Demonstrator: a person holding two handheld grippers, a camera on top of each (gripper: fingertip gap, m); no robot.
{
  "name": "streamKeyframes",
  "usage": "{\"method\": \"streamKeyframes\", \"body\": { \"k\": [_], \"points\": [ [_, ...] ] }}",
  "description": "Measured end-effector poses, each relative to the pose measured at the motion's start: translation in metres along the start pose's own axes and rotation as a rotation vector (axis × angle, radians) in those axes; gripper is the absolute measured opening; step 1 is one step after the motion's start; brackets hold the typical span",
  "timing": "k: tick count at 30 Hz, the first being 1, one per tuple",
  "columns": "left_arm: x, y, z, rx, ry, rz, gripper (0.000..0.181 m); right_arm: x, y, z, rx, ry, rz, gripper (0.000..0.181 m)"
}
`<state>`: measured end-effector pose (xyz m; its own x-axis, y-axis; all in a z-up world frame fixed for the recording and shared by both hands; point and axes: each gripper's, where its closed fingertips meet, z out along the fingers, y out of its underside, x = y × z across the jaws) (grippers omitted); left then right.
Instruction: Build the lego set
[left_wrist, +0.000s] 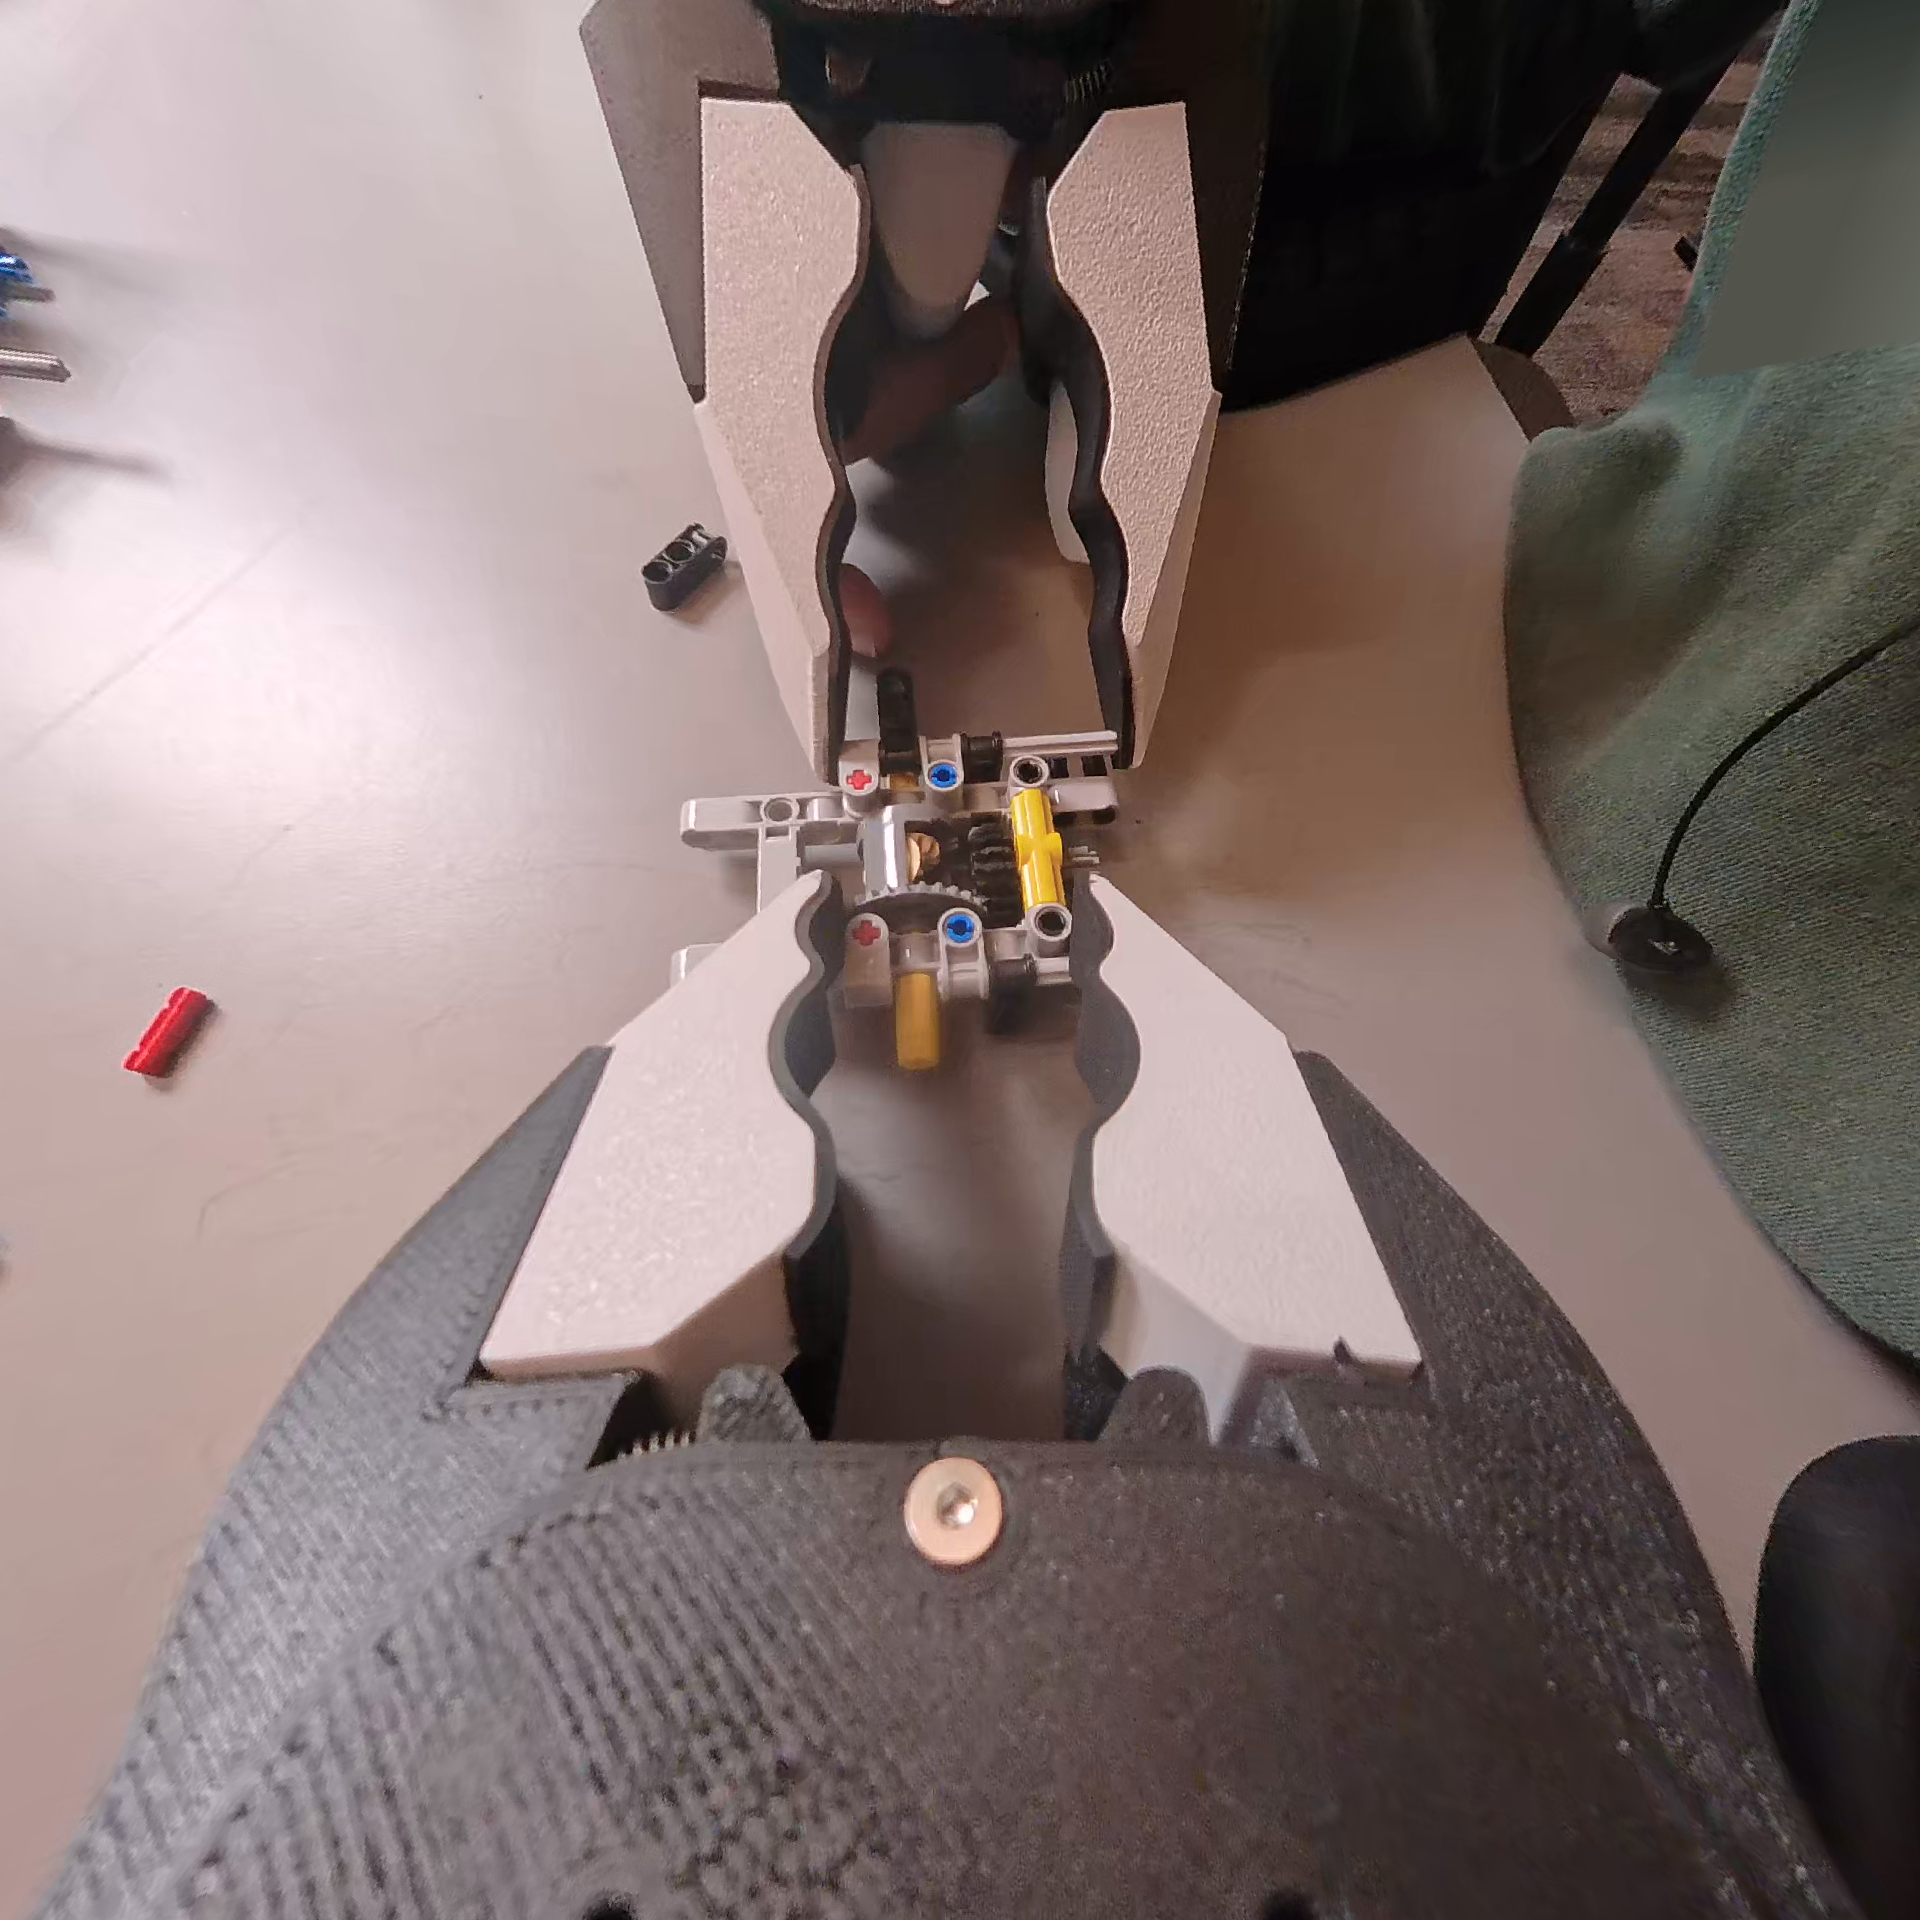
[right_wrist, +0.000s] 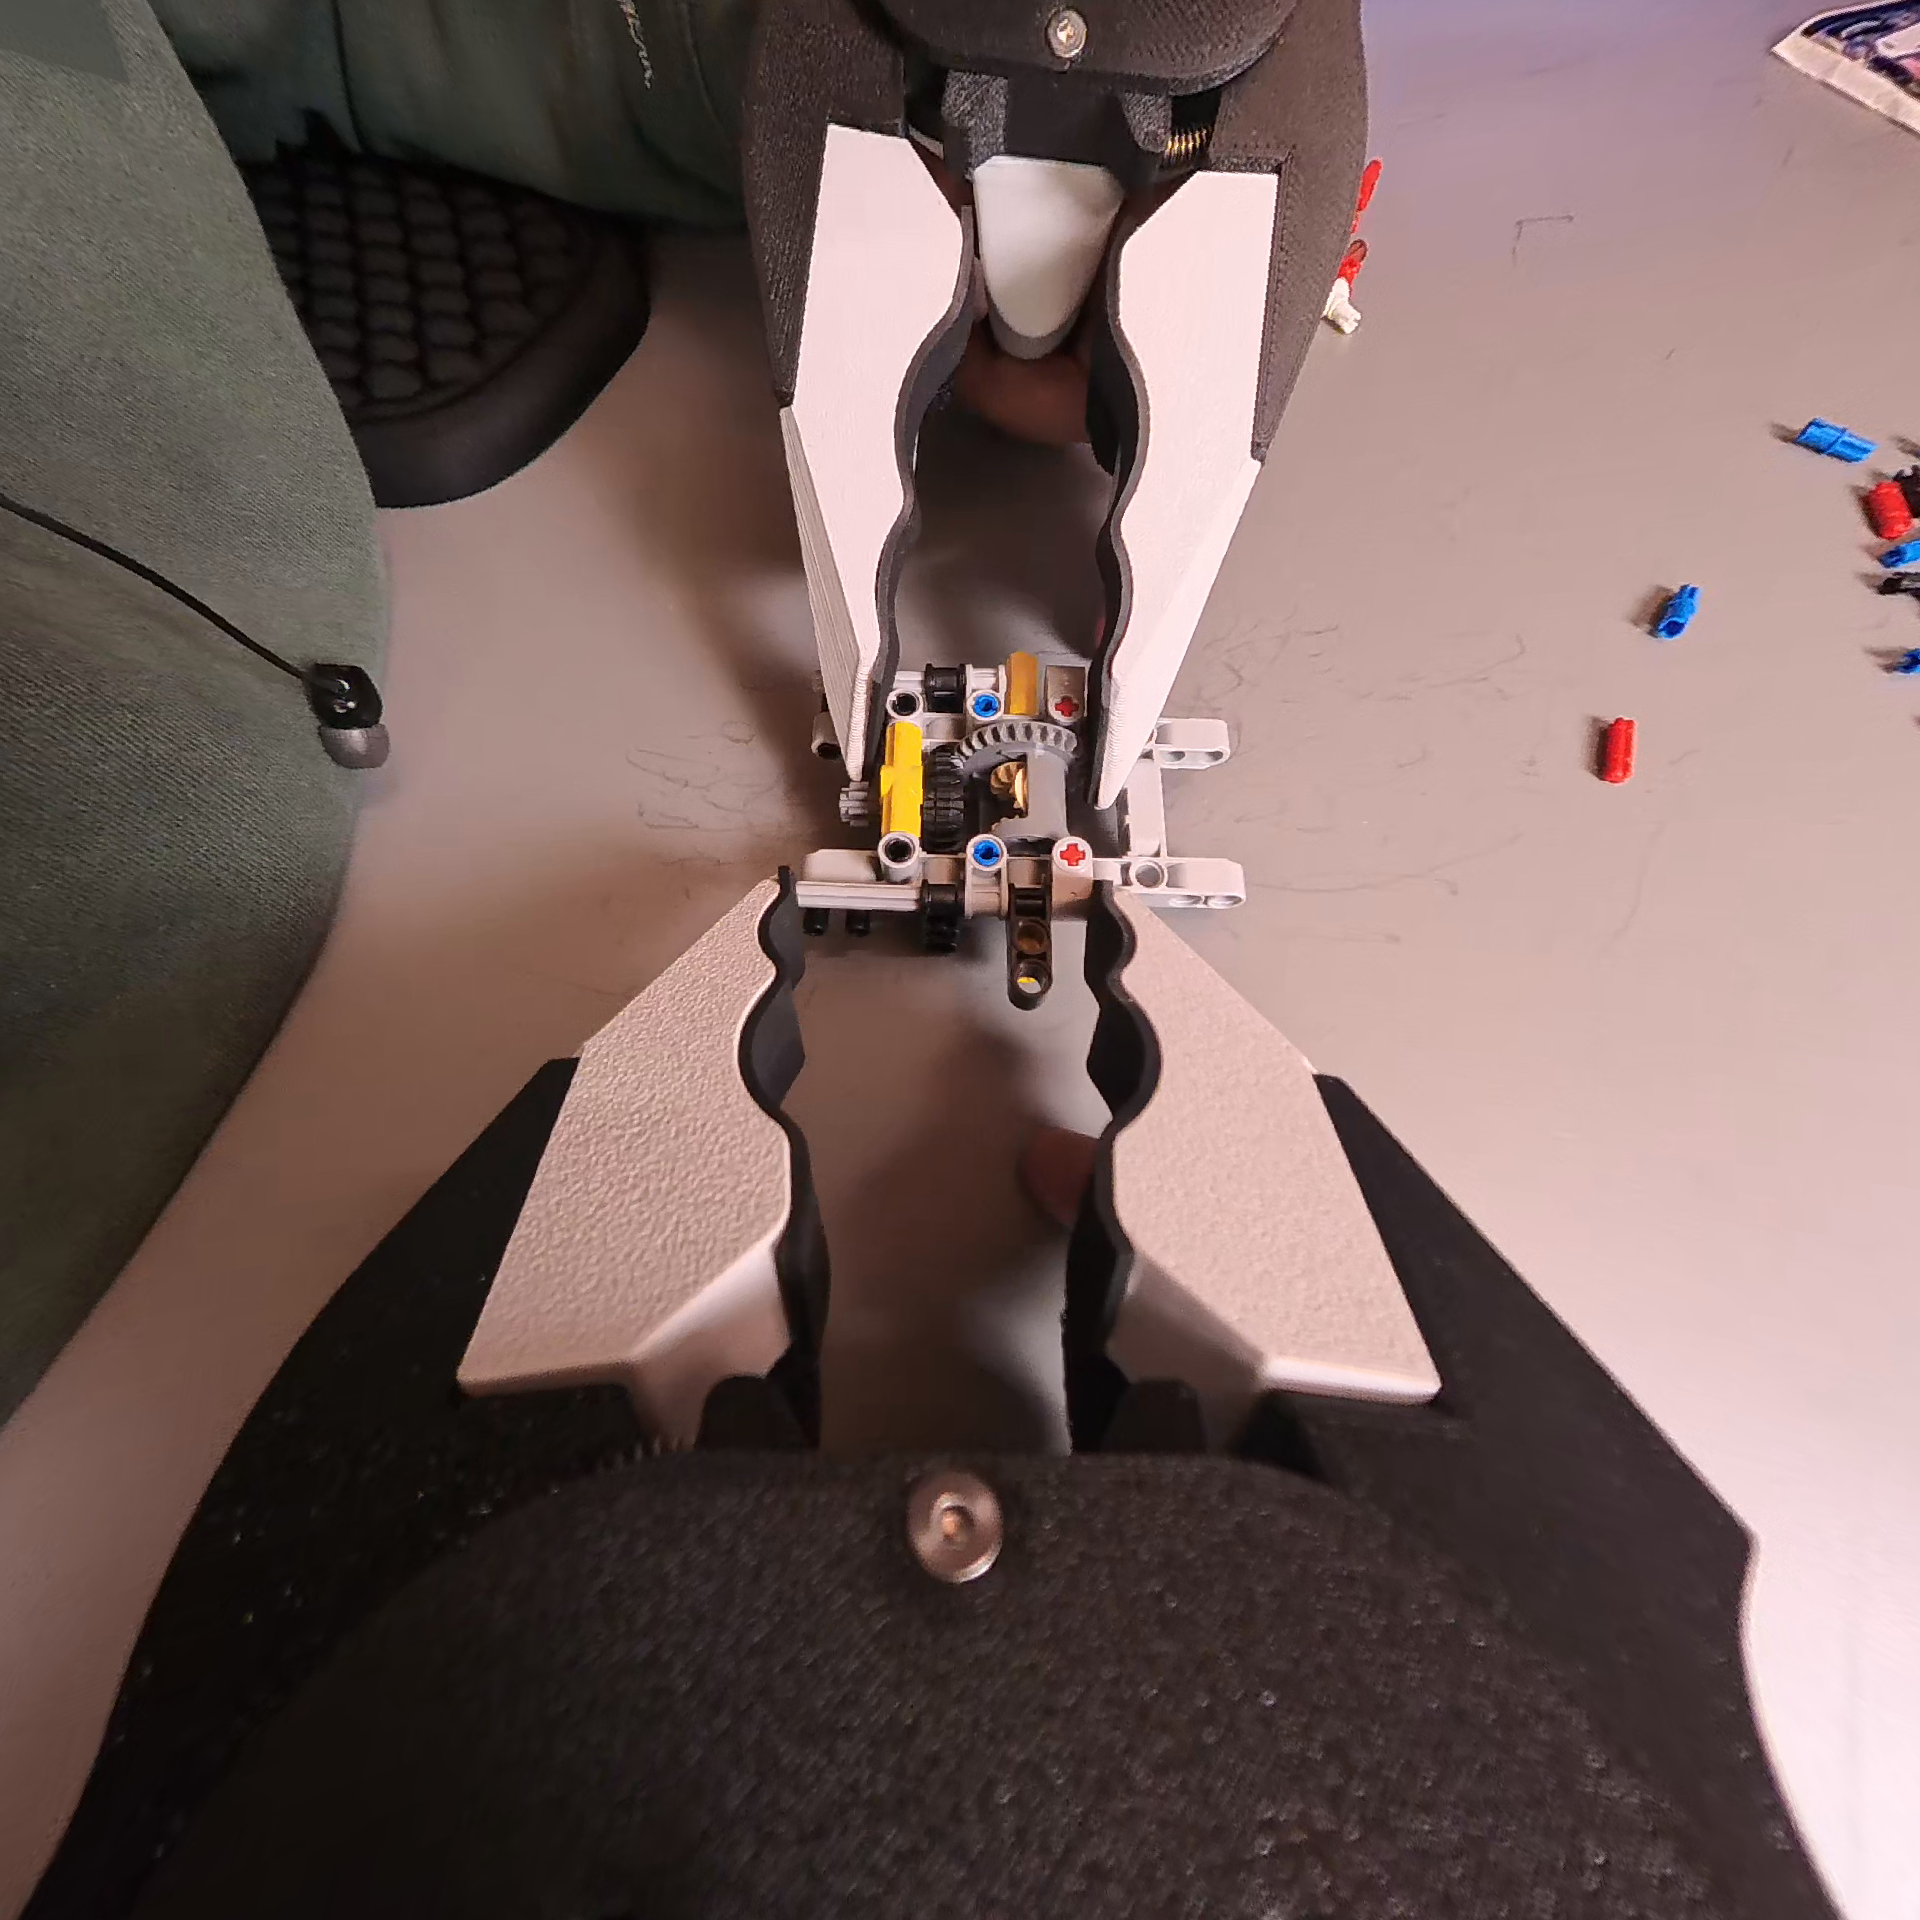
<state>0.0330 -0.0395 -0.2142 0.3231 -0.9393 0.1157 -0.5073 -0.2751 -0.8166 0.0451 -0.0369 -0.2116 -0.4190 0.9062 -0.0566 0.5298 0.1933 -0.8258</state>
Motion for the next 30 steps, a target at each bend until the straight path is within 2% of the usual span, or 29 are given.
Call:
{"method": "streamKeyframes", "body": {
  "k": [24,25,26,30],
  "points": [
    [0.004,0.000,0.001,-0.001,0.005,0.026,0.043,-0.002,0.000,0.000,-0.001,-0.010,-0.024,0.052],
    [0.004,0.001,0.001,-0.001,0.006,0.028,0.043,-0.002,0.000,0.000,-0.002,-0.008,-0.027,0.051],
    [0.006,0.000,0.002,-0.002,0.017,0.028,0.043,0.002,0.001,-0.001,-0.006,0.023,-0.027,0.039],
    [0.012,0.001,0.002,-0.009,0.016,0.061,0.042,-0.005,0.001,0.000,-0.010,0.002,-0.059,0.038]
  ]
}}
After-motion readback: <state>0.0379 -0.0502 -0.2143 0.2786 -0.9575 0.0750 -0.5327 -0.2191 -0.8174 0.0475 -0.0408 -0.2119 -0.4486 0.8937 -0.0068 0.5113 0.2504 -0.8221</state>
